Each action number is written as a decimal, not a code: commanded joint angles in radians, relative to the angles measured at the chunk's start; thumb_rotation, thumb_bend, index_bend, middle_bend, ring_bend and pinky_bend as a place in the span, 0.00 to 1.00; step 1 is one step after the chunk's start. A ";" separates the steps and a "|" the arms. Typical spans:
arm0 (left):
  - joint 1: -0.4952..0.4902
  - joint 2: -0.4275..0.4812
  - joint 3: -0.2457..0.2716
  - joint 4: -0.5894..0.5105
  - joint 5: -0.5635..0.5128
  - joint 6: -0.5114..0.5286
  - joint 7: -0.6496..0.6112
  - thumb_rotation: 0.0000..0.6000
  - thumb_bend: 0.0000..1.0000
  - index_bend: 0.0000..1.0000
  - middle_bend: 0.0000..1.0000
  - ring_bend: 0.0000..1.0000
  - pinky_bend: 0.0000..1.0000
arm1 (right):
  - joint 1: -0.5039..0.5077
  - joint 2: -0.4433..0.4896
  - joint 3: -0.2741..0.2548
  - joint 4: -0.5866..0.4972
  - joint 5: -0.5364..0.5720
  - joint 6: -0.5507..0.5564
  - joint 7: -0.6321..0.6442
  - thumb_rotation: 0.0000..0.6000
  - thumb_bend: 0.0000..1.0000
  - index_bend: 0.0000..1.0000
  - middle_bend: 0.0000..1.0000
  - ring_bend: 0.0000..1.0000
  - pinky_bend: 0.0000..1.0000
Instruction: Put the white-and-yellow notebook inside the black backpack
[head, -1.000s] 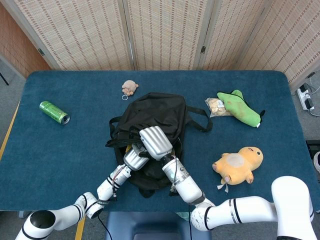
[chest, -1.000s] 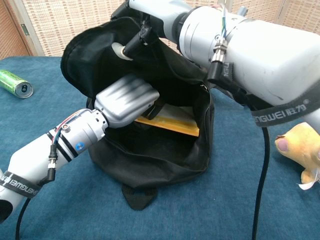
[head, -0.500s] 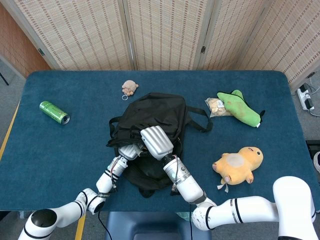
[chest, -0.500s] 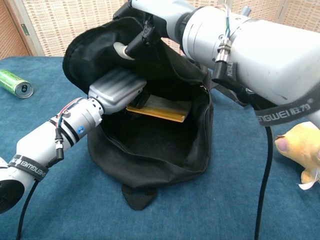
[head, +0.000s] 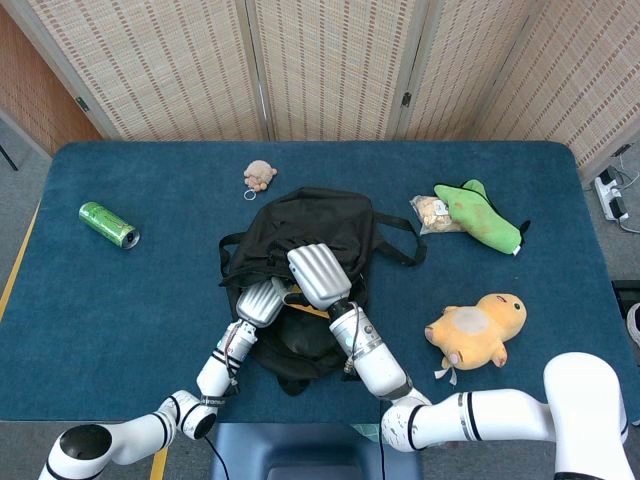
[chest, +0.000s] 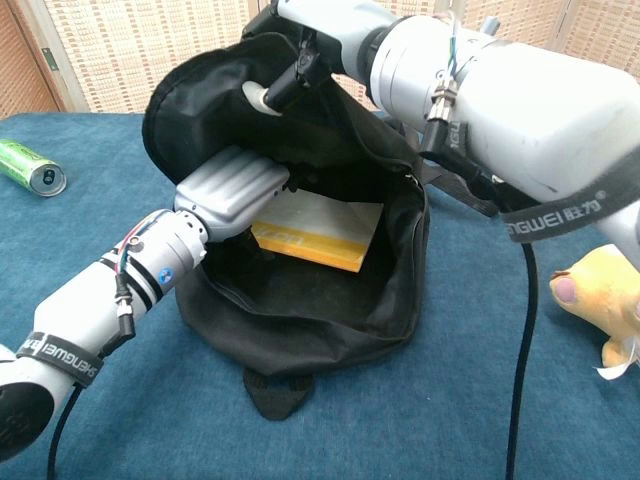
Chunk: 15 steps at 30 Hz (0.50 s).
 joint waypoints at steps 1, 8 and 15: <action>0.033 0.021 0.007 -0.065 -0.013 0.031 0.026 1.00 0.03 0.17 0.29 0.31 0.37 | 0.001 -0.003 0.007 0.013 0.008 0.001 0.005 1.00 0.56 0.69 0.34 0.28 0.30; 0.097 0.073 0.035 -0.197 -0.010 0.094 0.035 1.00 0.03 0.15 0.27 0.31 0.36 | 0.000 -0.005 0.020 0.049 0.031 -0.004 0.014 1.00 0.56 0.69 0.34 0.28 0.30; 0.169 0.176 0.102 -0.345 0.059 0.187 0.011 1.00 0.03 0.21 0.33 0.36 0.38 | -0.003 0.000 0.028 0.072 0.050 -0.008 0.022 1.00 0.56 0.68 0.34 0.28 0.30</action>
